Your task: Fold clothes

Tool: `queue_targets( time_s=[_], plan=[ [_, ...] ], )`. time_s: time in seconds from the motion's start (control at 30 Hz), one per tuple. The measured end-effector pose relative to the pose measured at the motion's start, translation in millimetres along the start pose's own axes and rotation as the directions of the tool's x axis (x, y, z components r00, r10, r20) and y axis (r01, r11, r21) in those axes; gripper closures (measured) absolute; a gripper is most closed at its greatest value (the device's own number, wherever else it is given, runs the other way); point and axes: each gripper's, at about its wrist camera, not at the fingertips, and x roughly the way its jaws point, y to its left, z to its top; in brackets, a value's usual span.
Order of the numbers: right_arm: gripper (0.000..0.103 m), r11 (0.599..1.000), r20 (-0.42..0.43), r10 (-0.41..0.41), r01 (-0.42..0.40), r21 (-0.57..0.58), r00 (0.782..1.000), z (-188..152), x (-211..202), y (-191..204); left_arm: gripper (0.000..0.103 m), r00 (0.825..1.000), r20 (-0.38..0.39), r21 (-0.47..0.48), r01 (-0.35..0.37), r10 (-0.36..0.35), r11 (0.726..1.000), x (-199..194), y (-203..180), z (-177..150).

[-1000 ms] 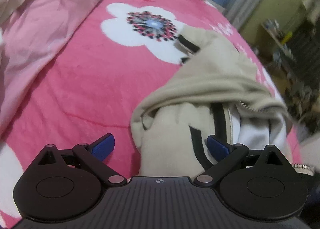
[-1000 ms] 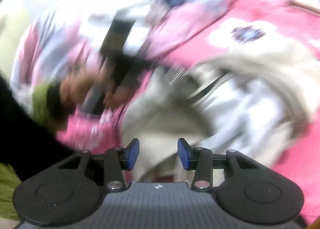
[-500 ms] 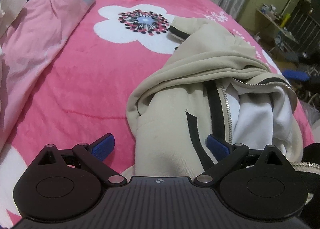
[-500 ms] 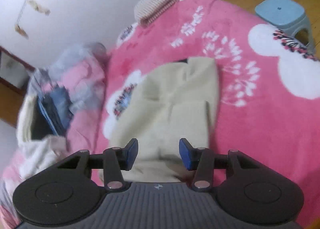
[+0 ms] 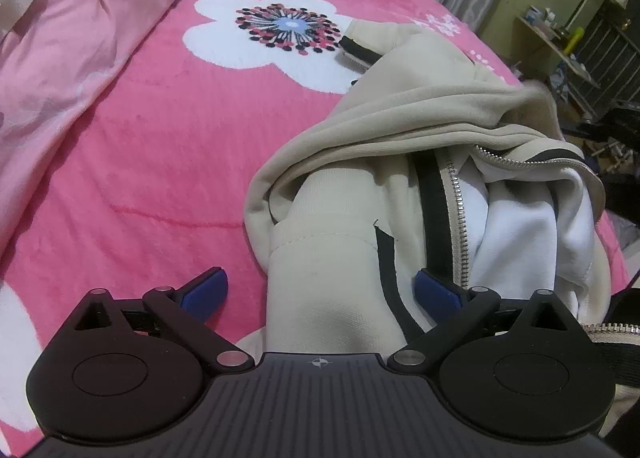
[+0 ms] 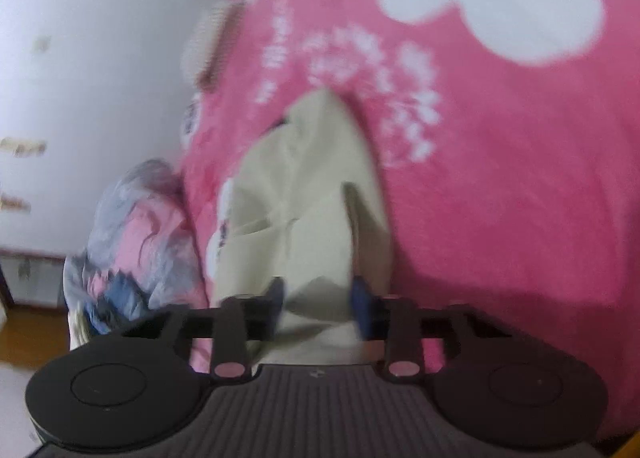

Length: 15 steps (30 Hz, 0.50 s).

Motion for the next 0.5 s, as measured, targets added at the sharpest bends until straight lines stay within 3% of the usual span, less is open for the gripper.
queue_targets(
  time_s=[0.1, 0.23, 0.33, 0.43, 0.5],
  plan=[
    [0.087, 0.999, -0.027, 0.029, -0.03, -0.046, 0.999, 2.3, 6.6, 12.0, 0.002, 1.0, 0.001, -0.005, -0.002, 0.002, 1.0, -1.1, 0.0, -0.3],
    [0.087, 0.993, -0.082, 0.067, -0.075, -0.095, 0.994, 9.1, 20.6, 28.3, 0.002, 1.0, 0.013, -0.001, -0.015, 0.015, 1.0, -3.0, -2.6, -2.3],
    [0.086, 0.997, -0.142, 0.028, -0.037, -0.062, 0.989, 15.8, 43.9, 29.6, 0.002, 0.999, 0.024, 0.003, -0.025, 0.025, 1.0, -5.2, -3.8, -4.3],
    [0.093, 0.996, -0.134, 0.037, -0.047, -0.076, 0.99, 15.9, 51.8, 38.9, 0.002, 0.999, 0.031, -0.008, -0.027, 0.027, 1.0, -6.6, -3.2, -5.7],
    [0.098, 0.981, -0.13, 0.085, -0.106, -0.165, 0.988, 14.4, 53.2, 66.6, 0.002, 0.999, 0.036, -0.016, -0.024, 0.024, 1.0, -7.6, -2.6, -7.4]
  ],
)
